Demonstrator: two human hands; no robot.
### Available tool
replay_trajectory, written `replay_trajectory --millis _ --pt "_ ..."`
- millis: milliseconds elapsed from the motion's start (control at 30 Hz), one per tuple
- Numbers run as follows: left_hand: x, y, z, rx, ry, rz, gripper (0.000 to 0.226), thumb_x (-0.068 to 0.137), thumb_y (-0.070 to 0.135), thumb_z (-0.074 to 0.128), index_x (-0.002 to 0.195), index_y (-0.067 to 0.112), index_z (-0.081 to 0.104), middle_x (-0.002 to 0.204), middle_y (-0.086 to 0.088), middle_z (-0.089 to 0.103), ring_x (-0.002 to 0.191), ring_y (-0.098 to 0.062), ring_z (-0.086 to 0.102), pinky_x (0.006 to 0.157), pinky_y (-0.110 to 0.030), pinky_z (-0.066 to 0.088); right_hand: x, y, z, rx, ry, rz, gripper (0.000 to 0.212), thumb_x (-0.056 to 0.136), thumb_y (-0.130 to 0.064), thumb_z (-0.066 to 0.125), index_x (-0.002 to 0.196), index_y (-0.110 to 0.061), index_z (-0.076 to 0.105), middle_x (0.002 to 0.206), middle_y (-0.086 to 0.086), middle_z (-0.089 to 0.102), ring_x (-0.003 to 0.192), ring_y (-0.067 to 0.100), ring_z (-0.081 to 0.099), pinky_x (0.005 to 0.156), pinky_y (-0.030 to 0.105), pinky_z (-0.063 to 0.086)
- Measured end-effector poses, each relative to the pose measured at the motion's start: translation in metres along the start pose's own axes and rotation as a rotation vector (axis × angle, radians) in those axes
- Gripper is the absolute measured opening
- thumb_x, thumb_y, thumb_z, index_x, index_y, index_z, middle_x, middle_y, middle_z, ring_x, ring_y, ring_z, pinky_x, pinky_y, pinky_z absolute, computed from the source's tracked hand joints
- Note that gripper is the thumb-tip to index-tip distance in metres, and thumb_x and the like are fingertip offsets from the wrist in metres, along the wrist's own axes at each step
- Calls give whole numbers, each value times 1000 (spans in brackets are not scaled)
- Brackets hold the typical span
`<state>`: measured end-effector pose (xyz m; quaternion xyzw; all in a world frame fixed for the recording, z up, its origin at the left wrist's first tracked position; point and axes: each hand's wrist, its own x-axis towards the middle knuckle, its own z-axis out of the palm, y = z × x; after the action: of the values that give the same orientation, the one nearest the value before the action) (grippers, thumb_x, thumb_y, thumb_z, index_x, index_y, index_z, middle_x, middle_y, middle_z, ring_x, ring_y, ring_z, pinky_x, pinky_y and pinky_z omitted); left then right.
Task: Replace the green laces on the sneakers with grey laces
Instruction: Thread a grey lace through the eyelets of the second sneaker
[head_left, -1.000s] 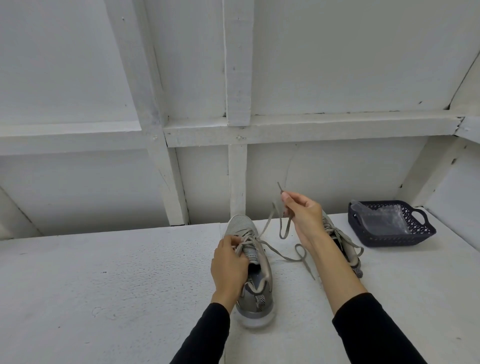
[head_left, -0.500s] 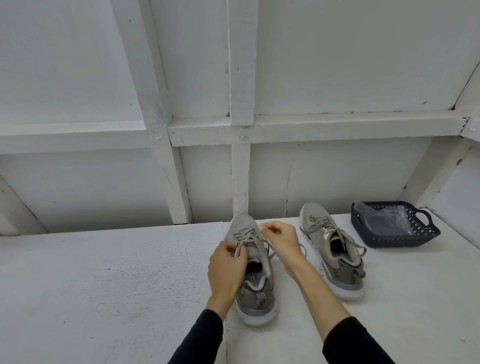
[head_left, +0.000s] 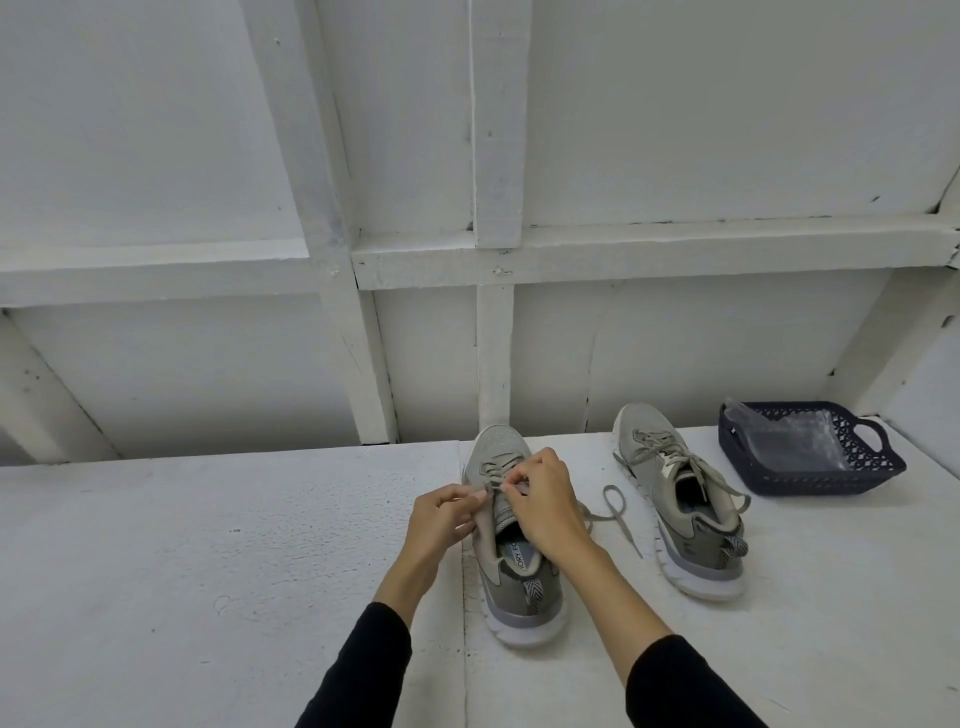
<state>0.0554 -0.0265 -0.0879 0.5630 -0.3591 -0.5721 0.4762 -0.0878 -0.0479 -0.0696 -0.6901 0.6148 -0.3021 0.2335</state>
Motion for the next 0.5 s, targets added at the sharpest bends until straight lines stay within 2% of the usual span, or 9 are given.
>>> replay_trajectory --millis 133,267,400,500 --pt "1 1 -5 -23 -55 -8 20 87 11 71 101 -4 71 96 -14 73 83 -18 70 73 -22 57 1 1 3 -15 -12 -17 7 93 -20 62 95 -16 67 104 -6 40 103 9 36 83 19 33" --pt "1 1 -7 -3 -81 8 20 86 12 71 100 -2 72 100 -16 73 88 -19 71 77 -23 57 0 0 3 -78 -7 -47 11 94 -23 60 99 -15 67 105 -8 39 106 11 38 79 23 41" --pt "0 2 -6 25 -89 36 21 85 19 73 101 6 74 99 -9 75 97 -21 71 88 -30 56 -2 -3 3 -227 17 -132 15 95 -28 58 100 -17 68 112 -6 45 105 13 39 79 23 45" --pt "1 2 -5 11 -82 45 24 92 29 65 104 10 73 98 -5 76 94 -19 72 85 -28 57 -2 -3 3 -227 42 -150 17 96 -27 56 104 -18 69 114 -6 46 106 13 39 84 25 45"
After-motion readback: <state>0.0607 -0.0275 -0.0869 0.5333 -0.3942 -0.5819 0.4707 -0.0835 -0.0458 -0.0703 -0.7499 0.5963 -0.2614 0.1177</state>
